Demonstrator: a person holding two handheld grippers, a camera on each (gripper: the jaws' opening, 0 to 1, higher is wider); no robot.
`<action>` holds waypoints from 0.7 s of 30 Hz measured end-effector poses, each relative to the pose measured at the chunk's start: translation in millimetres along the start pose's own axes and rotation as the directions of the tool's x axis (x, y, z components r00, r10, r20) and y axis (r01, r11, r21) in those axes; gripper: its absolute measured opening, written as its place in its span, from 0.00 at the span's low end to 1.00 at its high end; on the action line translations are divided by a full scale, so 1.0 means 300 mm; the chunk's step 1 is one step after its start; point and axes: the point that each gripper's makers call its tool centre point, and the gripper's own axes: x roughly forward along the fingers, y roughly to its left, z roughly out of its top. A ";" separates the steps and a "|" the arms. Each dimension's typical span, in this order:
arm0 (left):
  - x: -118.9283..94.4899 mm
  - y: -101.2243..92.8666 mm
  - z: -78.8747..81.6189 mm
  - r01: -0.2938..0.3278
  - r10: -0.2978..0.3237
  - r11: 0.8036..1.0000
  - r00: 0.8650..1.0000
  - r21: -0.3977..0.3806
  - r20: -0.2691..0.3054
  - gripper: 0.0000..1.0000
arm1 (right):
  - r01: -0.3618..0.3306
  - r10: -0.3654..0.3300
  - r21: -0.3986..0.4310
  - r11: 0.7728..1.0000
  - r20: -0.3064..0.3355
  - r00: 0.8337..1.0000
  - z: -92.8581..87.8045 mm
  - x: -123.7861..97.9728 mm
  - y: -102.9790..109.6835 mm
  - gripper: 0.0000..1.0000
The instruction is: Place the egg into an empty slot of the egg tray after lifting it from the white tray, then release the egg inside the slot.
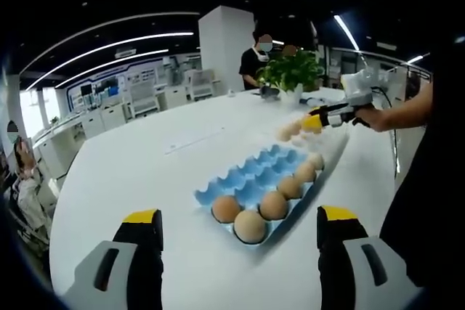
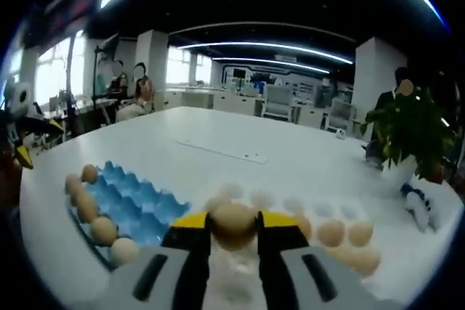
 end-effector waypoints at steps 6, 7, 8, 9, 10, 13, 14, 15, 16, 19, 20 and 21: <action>-0.002 0.002 0.000 -0.002 0.002 1.000 1.000 0.000 0.003 0.89 | -0.030 0.030 0.005 1.000 0.003 1.000 0.011 0.009 0.034 0.24; -0.002 0.002 0.000 -0.002 0.002 1.000 1.000 0.000 0.004 0.89 | -0.036 0.036 0.003 0.999 0.006 0.999 0.015 0.010 0.044 0.24; -0.002 0.002 0.001 -0.002 0.002 1.000 1.000 0.000 0.005 0.89 | -0.042 0.042 0.004 0.999 0.007 0.999 0.019 0.013 0.054 0.24; -0.003 0.001 -0.001 -0.001 0.001 1.000 1.000 -0.002 0.004 0.89 | -0.049 0.049 0.006 0.999 0.008 0.999 0.023 0.016 0.064 0.24; -0.003 0.002 -0.002 -0.002 0.002 1.000 1.000 -0.001 0.003 0.89 | -0.051 0.051 0.007 0.999 0.008 0.999 0.023 0.017 0.067 0.24; -0.004 0.003 -0.004 -0.003 0.003 1.000 1.000 -0.001 0.001 0.89 | -0.068 0.068 0.006 0.998 0.018 0.998 0.032 0.023 0.093 0.24; -0.004 0.004 -0.004 -0.004 0.004 1.000 1.000 0.000 0.001 0.89 | -0.073 0.072 0.007 0.997 0.021 0.997 0.036 0.026 0.101 0.24; -0.004 0.005 -0.003 -0.004 0.004 1.000 1.000 0.000 0.003 0.88 | -0.080 0.080 0.006 0.997 0.022 0.997 0.039 0.027 0.111 0.24; -0.004 0.007 0.001 -0.008 0.008 1.000 1.000 -0.002 0.008 0.88 | -0.090 0.090 0.006 0.996 0.022 0.996 0.043 0.030 0.124 0.24; -0.005 0.015 0.003 -0.021 0.021 1.000 1.000 0.007 0.011 0.89 | -0.110 0.110 0.008 0.994 0.029 0.994 0.056 0.038 0.152 0.24; -0.006 0.016 0.003 -0.020 0.020 1.000 1.000 0.006 0.012 0.89 | -0.113 0.112 0.007 0.994 0.031 0.993 0.059 0.039 0.157 0.24; -0.006 0.016 0.004 -0.020 0.020 1.000 1.000 0.004 0.013 0.89 | -0.118 0.117 0.004 0.993 0.037 0.992 0.065 0.040 0.165 0.24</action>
